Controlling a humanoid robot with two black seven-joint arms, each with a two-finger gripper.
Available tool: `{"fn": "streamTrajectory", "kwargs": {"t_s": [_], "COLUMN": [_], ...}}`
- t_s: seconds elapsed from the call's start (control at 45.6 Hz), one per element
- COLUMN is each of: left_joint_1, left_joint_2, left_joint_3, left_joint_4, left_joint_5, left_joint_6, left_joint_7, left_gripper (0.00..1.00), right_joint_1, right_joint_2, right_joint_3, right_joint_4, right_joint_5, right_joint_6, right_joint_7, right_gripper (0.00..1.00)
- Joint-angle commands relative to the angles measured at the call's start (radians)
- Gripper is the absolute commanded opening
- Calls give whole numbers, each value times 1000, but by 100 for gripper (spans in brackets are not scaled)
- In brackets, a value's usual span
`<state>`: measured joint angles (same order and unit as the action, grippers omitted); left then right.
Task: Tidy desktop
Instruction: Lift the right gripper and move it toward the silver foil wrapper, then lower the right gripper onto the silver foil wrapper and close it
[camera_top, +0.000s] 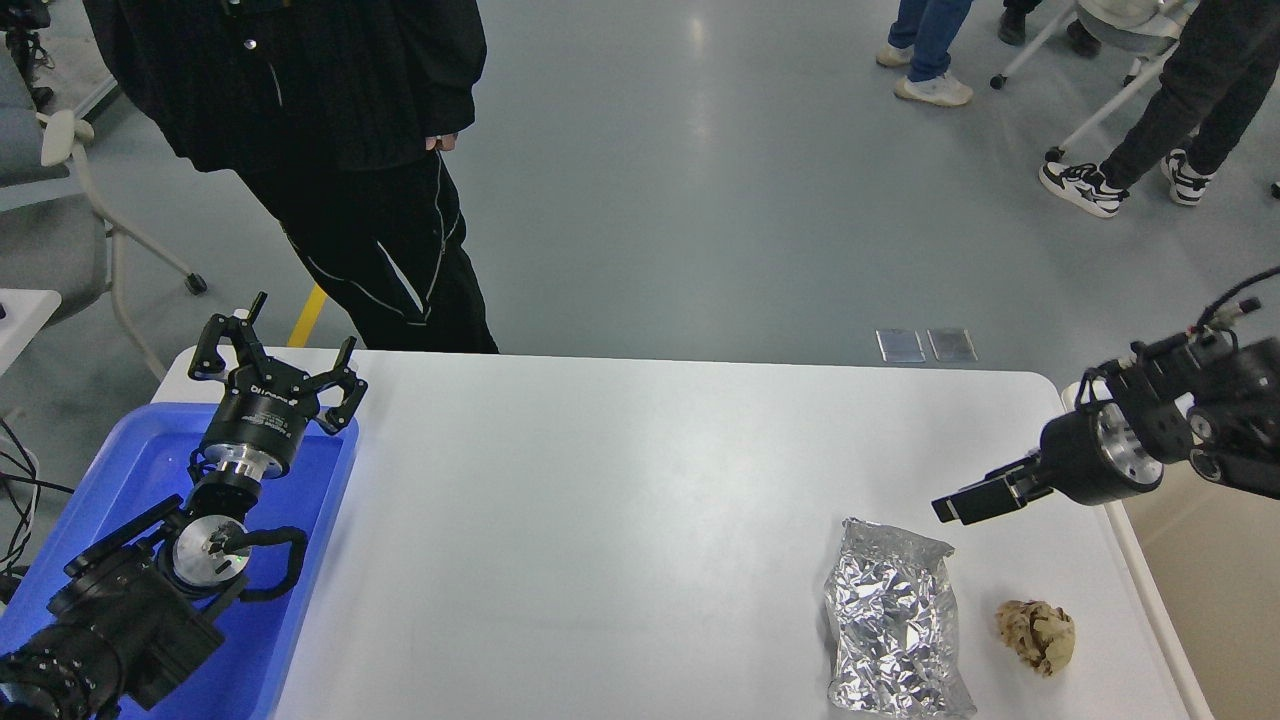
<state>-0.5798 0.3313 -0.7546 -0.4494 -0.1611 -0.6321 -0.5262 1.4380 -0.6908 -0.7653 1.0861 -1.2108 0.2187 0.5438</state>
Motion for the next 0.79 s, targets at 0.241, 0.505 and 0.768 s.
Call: {"fn": "streamTrajectory", "kwargs": {"t_s": [0.241, 0.505, 0.768], "left_joint_1": [0, 0, 0], "left_joint_2": [0, 0, 0], "left_joint_3": [0, 0, 0], "left_joint_4": [0, 0, 0], "left_joint_5": [0, 0, 0], "left_joint_6": [0, 0, 0], "left_joint_7": [0, 0, 0], "left_gripper": [100, 100, 100], "right_joint_1": [-247, -382, -444], "right_joint_2": [-158, -150, -89], "right_joint_3": [175, 219, 238], "right_joint_4": [61, 32, -15], "right_joint_5": [252, 289, 290], "right_joint_6": [30, -10, -67], "right_joint_7": [-22, -58, -59], "right_gripper": [100, 100, 100]}}
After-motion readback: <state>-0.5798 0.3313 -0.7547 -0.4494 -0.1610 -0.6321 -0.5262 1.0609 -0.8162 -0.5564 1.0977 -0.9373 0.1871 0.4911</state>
